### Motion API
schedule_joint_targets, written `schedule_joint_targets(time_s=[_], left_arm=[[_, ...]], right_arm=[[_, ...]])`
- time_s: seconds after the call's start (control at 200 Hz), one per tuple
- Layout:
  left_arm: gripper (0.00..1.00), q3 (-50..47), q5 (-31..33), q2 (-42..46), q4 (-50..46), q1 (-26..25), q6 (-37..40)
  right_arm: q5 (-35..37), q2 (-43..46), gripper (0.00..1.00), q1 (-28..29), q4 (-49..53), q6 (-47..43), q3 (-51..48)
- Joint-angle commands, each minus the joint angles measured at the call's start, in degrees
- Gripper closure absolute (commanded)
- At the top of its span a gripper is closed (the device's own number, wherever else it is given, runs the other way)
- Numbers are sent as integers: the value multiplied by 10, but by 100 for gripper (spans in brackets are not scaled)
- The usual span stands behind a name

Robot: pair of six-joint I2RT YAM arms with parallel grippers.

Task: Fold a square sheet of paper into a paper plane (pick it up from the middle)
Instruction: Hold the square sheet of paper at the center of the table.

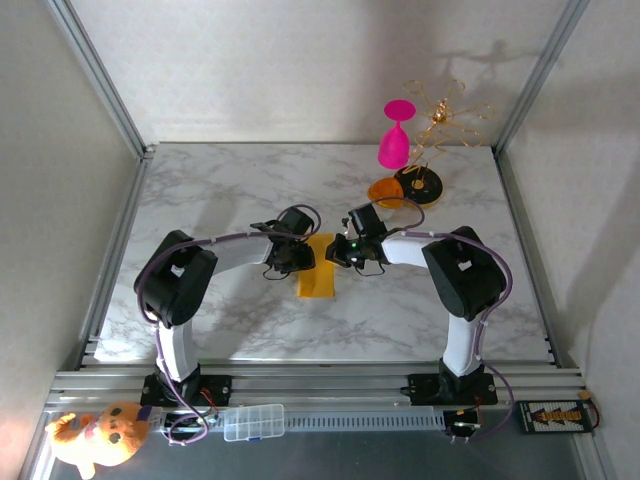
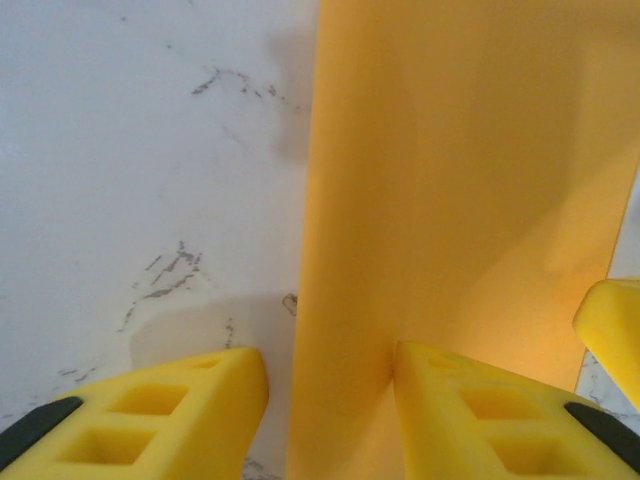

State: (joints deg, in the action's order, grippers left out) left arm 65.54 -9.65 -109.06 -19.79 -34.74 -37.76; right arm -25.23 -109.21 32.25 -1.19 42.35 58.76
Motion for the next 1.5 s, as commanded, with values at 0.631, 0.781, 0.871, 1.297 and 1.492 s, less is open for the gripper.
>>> schedule_joint_targets(time_s=[0.631, 0.781, 0.871, 1.297, 1.492], left_arm=[[56, 30, 28, 7, -51, 2, 3], [53, 50, 27, 58, -48, 16, 4], [52, 41, -6, 51, -37, 20, 6], [69, 11, -106, 97, 75, 19, -63], [81, -19, -158, 67, 124, 7, -108]], right_arm=[[73, -60, 97, 2, 109, -50, -2], [82, -61, 97, -1, 105, -53, -15], [81, -61, 97, -1, 99, -50, -16], [90, -61, 97, -1, 102, -42, -13], [94, -63, 97, -1, 104, -38, -14]])
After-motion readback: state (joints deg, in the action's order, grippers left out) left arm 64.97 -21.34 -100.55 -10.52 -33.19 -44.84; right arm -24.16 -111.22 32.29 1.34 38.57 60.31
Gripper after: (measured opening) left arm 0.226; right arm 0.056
